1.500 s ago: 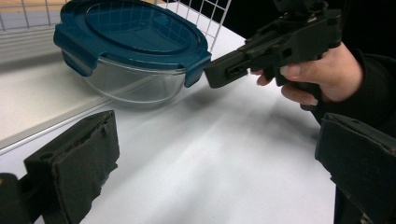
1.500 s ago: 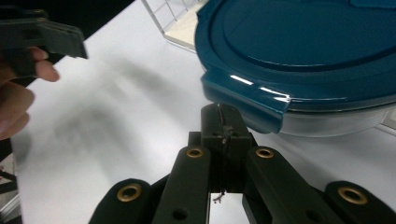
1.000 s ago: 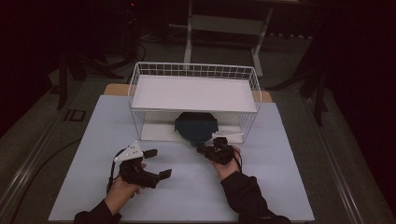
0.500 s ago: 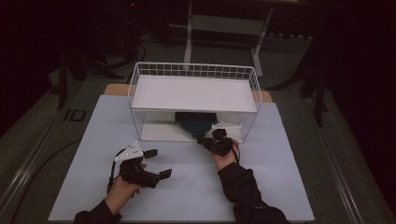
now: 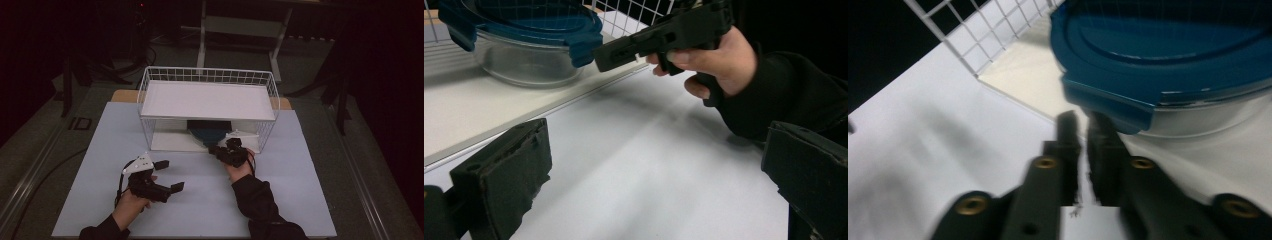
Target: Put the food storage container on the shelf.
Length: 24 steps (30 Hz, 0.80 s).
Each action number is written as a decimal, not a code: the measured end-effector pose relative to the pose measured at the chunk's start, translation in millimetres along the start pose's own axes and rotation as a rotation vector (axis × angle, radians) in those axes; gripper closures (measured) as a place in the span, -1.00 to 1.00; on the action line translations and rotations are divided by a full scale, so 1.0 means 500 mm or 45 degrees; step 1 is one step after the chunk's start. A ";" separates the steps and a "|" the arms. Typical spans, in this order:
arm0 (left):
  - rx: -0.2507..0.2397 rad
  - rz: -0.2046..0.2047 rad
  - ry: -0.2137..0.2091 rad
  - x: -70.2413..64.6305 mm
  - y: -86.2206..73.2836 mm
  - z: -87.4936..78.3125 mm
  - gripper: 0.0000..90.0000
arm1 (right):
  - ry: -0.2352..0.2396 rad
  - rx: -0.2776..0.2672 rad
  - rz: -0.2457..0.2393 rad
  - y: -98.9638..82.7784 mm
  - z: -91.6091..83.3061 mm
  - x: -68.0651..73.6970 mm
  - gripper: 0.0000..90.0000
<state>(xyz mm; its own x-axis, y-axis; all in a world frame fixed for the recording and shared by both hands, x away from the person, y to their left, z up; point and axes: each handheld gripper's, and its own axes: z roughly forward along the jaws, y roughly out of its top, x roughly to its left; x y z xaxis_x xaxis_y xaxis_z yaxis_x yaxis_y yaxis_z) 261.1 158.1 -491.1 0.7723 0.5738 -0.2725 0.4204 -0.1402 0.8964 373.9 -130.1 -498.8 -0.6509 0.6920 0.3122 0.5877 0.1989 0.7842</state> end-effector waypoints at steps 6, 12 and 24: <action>-0.004 0.023 -0.004 -0.005 0.002 -0.003 -1.00 | 0.027 -0.101 -0.034 -0.011 -0.038 0.014 -0.20; -0.006 0.029 -0.008 -0.009 0.002 -0.004 -1.00 | 0.062 -0.136 -0.101 -0.024 -0.064 0.024 -0.58; -0.003 0.027 -0.010 -0.009 -0.001 -0.002 -1.00 | 0.041 -0.132 -0.147 -0.072 -0.119 0.032 -0.61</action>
<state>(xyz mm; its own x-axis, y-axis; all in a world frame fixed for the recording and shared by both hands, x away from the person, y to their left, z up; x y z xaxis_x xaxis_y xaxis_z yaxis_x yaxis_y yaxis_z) 256.9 156.4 -490.2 0.7847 0.5644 -0.2561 0.4029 -0.1506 0.9028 313.7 -167.5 -490.2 -0.7275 0.6455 0.2323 0.4563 0.2024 0.8665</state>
